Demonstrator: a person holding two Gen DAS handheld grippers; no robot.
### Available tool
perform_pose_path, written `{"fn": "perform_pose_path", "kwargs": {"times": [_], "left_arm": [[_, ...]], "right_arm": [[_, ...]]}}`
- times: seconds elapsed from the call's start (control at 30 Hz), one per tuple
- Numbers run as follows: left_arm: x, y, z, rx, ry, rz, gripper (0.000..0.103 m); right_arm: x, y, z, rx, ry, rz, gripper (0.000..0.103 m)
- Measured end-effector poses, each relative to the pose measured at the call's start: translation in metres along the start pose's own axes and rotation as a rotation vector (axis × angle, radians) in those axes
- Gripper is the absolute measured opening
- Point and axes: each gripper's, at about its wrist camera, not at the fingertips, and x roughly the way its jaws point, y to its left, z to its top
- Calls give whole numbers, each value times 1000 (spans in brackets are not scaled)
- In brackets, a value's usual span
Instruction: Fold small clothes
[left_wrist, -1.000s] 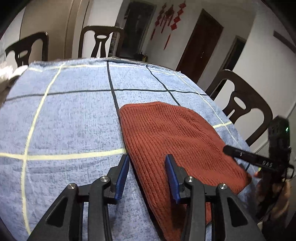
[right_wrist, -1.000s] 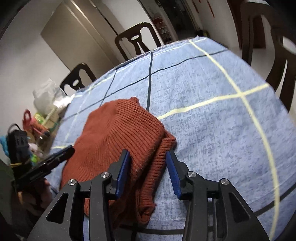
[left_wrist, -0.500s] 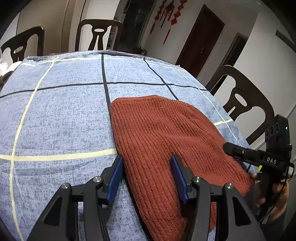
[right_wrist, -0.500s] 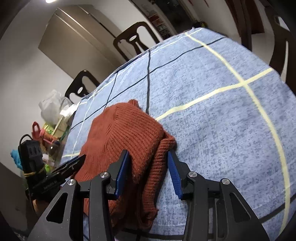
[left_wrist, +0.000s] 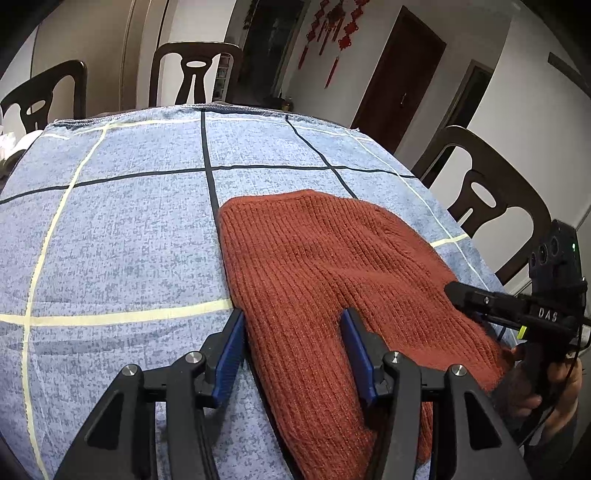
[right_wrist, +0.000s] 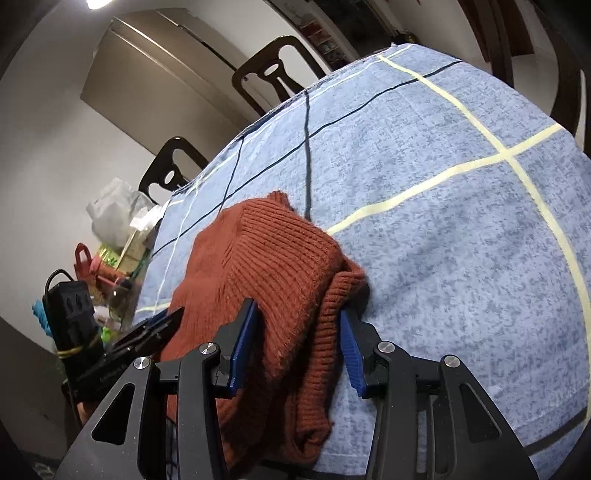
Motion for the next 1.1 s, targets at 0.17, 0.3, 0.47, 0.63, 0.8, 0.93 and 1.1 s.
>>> {"fn": "perform_pose_path", "kwargs": {"times": [0.17,0.3,0.47,0.63,0.8,0.93,1.1], "left_arm": [[-2,-7,2,37,-1,22,45],[-10,-13,8,75,-25,39,27],[-36,-5,21,82,-75,-16,24],[-66,25,34,69,-143,1,24],[-80,75,43,19,-163,60,24],[-81,114,48,-24,-161,103,24],[-54,150,51,-82,-107,135,25]], "right_arm": [[-2,8,3,-26,-2,-1,22],[-15,27,7,-69,-33,33,19],[-18,62,12,-146,-52,57,18],[10,93,25,-182,-35,111,18],[55,125,33,-210,21,168,18],[89,140,37,-219,57,183,18],[140,125,44,-184,132,110,19]]}}
